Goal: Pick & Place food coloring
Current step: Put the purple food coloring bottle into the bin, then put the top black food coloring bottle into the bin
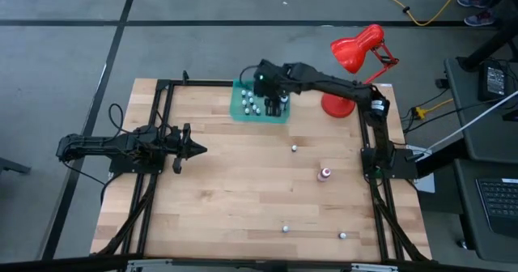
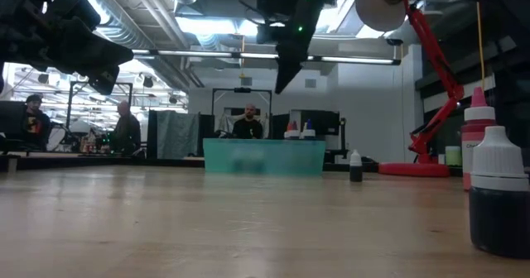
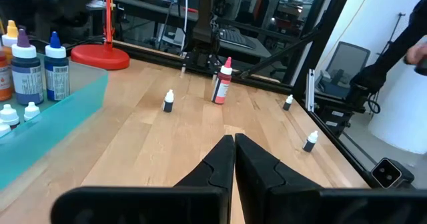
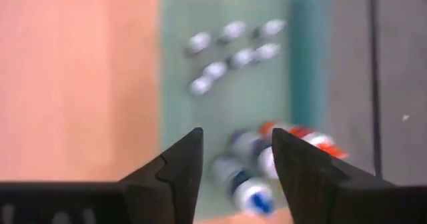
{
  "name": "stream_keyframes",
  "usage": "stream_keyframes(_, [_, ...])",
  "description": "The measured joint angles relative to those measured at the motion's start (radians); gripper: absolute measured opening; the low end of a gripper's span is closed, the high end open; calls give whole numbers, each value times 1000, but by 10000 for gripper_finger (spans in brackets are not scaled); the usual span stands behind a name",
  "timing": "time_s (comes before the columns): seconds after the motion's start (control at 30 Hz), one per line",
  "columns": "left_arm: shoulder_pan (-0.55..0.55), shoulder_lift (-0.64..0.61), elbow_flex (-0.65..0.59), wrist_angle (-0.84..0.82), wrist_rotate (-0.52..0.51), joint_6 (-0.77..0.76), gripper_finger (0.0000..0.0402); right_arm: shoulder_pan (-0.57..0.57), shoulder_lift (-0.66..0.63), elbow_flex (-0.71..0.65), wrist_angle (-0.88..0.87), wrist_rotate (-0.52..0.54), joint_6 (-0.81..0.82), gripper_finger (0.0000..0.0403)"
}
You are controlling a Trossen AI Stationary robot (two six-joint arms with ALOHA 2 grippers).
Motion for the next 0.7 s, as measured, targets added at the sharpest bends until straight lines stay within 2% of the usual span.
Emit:
stream_keyframes(0.17, [0,0,0,0,0,0,7,74,-4,0,-190,3,90,148])
stream_keyframes(0.37, [0,0,0,0,0,0,9,141,-39,-2,-386,110,250,125])
stream_keyframes(0.53, [0,0,0,0,0,0,10,201,-182,-100,-337,167,364,120])
stream_keyframes(0.63, [0,0,0,0,0,0,7,240,-316,-260,-248,187,395,120])
stream_keyframes(0.7, [0,0,0,0,0,0,6,261,-412,-394,-128,149,392,119])
